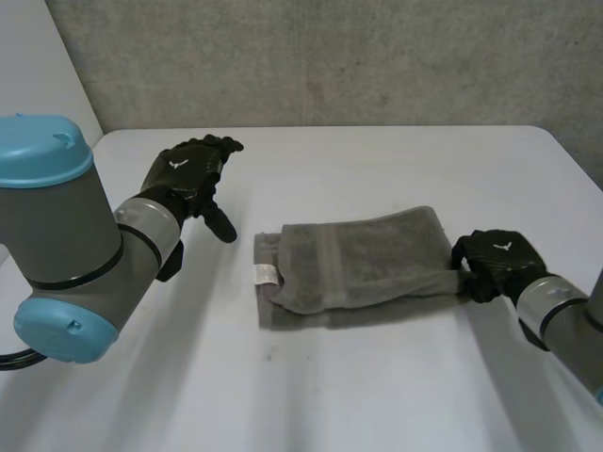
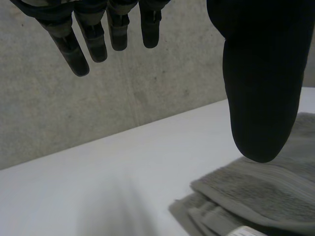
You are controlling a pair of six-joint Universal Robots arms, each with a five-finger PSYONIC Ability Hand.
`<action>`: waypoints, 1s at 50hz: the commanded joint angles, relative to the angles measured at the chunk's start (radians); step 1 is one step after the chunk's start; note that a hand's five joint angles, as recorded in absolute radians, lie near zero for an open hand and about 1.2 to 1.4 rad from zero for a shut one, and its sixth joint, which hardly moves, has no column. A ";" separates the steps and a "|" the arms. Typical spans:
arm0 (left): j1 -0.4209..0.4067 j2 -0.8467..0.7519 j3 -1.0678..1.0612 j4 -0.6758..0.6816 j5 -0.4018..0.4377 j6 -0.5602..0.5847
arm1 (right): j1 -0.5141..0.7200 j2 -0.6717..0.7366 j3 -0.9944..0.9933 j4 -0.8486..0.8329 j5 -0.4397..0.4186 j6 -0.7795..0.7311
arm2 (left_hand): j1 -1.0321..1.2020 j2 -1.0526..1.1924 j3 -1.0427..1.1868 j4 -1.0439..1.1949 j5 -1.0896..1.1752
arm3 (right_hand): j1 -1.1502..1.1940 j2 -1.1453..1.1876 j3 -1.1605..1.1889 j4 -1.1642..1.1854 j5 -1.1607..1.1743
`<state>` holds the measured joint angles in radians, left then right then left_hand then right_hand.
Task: Fold the towel.
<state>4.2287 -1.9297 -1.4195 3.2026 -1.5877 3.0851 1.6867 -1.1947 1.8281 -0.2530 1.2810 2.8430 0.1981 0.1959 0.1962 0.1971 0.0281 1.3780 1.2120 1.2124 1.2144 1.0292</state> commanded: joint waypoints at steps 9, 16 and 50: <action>0.020 0.026 -0.003 -0.050 0.000 0.001 | 0.379 0.032 -0.274 0.060 0.003 -0.172 | -0.014 -0.012 -0.012 -0.013 -0.018 | 0.018 0.184 0.184 0.182 0.193; 0.036 0.035 -0.012 -0.058 0.000 0.001 | 0.588 0.198 -0.400 0.061 -0.016 -0.182 | -0.014 -0.012 -0.012 -0.013 -0.019 | 0.018 0.184 0.184 0.182 0.193; -0.168 -0.188 0.189 -0.122 -0.077 -0.149 | 0.301 -0.002 -0.351 0.228 0.058 0.372 | 0.004 0.006 0.006 0.005 -0.001 | -1.203 -1.037 -1.038 -1.040 -1.029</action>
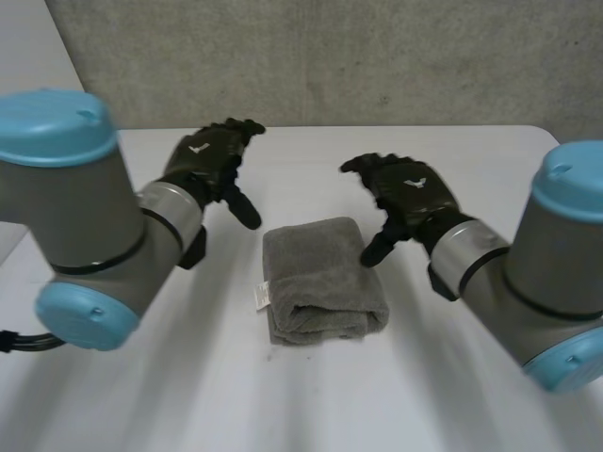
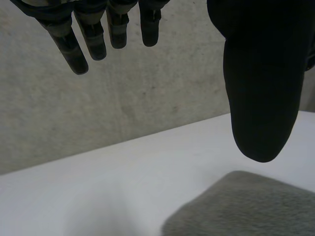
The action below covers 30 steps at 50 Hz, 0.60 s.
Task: Fold the towel.
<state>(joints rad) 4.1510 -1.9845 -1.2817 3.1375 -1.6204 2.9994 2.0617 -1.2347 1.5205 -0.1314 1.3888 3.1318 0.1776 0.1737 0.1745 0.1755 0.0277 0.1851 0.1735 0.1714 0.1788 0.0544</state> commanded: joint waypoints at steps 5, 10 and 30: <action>-0.136 -0.235 0.051 -0.088 -0.079 -0.063 | -0.071 0.144 -0.100 0.165 -0.096 0.082 | 0.021 0.025 0.024 0.023 -0.003 | -0.011 0.001 0.003 -0.004 -0.054; -0.146 -0.301 0.048 -0.093 -0.193 -0.053 | -0.061 0.233 -0.143 0.197 -0.111 0.061 | 0.015 0.019 0.018 0.017 -0.009 | -0.011 0.001 0.003 -0.004 -0.054; -0.135 -0.108 0.048 -0.099 -0.277 -0.042 | -0.044 0.112 -0.235 0.202 -0.071 -0.105 | 0.001 0.005 0.004 0.003 -0.024 | -0.011 0.001 0.003 -0.004 -0.054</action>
<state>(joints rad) 4.0074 -2.2194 -1.2482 3.0391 -1.9029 2.9582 2.0337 -0.9372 1.2935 0.0840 1.2972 3.0170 0.1775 0.1719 0.1739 0.1736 0.0271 0.1815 0.1695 0.1678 0.1748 0.0543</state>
